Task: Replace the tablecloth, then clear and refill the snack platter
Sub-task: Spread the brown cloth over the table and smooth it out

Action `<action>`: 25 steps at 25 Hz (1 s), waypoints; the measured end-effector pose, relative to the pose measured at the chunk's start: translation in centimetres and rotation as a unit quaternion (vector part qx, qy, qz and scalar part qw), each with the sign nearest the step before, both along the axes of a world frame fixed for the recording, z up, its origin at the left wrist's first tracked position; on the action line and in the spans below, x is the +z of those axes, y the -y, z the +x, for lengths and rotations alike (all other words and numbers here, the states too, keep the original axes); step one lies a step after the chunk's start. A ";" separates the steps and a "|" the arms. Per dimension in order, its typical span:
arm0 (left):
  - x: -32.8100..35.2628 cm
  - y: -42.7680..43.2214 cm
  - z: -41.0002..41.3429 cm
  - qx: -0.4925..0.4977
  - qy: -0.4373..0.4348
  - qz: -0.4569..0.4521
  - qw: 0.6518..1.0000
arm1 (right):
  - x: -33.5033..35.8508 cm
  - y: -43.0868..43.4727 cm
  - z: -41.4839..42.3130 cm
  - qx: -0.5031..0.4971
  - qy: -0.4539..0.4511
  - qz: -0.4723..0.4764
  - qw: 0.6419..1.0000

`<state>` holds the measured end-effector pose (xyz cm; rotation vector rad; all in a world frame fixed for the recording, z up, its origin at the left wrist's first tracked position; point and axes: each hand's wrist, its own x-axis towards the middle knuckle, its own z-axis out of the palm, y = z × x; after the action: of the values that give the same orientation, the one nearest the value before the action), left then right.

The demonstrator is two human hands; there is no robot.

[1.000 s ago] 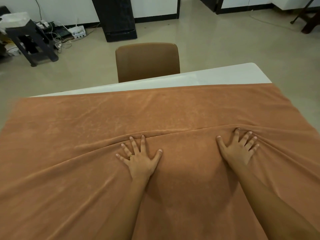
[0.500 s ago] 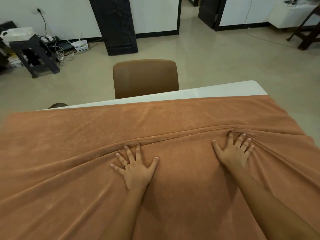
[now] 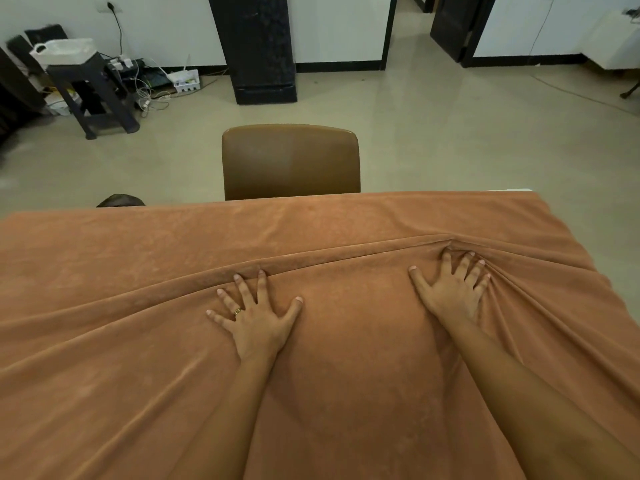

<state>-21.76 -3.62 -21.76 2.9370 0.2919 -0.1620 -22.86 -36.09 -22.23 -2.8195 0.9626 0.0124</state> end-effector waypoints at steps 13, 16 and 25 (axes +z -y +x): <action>-0.9 5.2 -0.7 -0.079 0.095 -0.031 0.992 | 1.3 3.1 -0.8 0.107 0.054 0.015 0.993; -1.2 6.6 -1.0 -0.084 0.056 -0.021 0.995 | -0.1 2.9 -2.6 0.105 -0.004 -0.018 0.994; -0.9 7.0 3.6 -0.087 0.049 0.000 0.995 | -0.5 4.0 2.6 0.104 0.005 -0.001 0.995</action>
<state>-18.20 -10.65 -22.70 2.9558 0.0205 -0.0414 -20.26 -40.09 -22.71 -2.9056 0.6644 0.0234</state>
